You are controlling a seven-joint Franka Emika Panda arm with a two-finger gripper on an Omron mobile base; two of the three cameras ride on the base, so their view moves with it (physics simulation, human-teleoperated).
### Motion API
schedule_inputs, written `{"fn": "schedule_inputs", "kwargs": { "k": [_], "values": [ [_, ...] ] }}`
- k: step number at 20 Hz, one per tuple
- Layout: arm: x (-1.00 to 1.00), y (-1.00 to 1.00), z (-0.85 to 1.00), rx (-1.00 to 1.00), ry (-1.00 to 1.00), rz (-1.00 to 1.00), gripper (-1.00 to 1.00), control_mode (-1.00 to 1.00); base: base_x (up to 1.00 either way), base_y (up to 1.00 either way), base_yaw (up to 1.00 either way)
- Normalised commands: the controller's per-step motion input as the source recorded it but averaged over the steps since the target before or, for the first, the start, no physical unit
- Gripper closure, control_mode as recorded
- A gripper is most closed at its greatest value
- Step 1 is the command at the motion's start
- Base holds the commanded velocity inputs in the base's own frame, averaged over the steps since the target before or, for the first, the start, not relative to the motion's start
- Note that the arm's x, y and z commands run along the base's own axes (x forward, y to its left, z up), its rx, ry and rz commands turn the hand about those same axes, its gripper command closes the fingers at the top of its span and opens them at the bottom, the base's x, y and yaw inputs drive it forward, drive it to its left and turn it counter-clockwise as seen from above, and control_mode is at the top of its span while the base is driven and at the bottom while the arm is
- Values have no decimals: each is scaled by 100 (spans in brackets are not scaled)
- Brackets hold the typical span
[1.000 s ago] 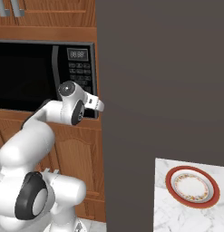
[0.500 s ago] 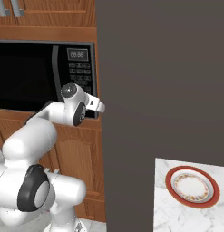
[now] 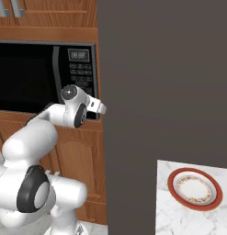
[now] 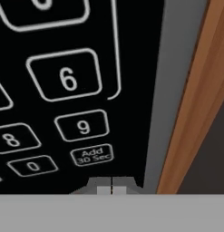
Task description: Pick the sweet potato from the counter and place it in the microwave. Then turn on the microwave.
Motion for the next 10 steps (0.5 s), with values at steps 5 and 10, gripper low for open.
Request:
{"fn": "schedule_inputs", "kwargs": {
  "k": [5, 10],
  "values": [
    [25, 0, -16, 0, 0, 0, 100, -100, 0, 0, 0],
    [30, 0, -19, 1, 3, 0, 100, -100, 0, 0, 0]
  ]
}}
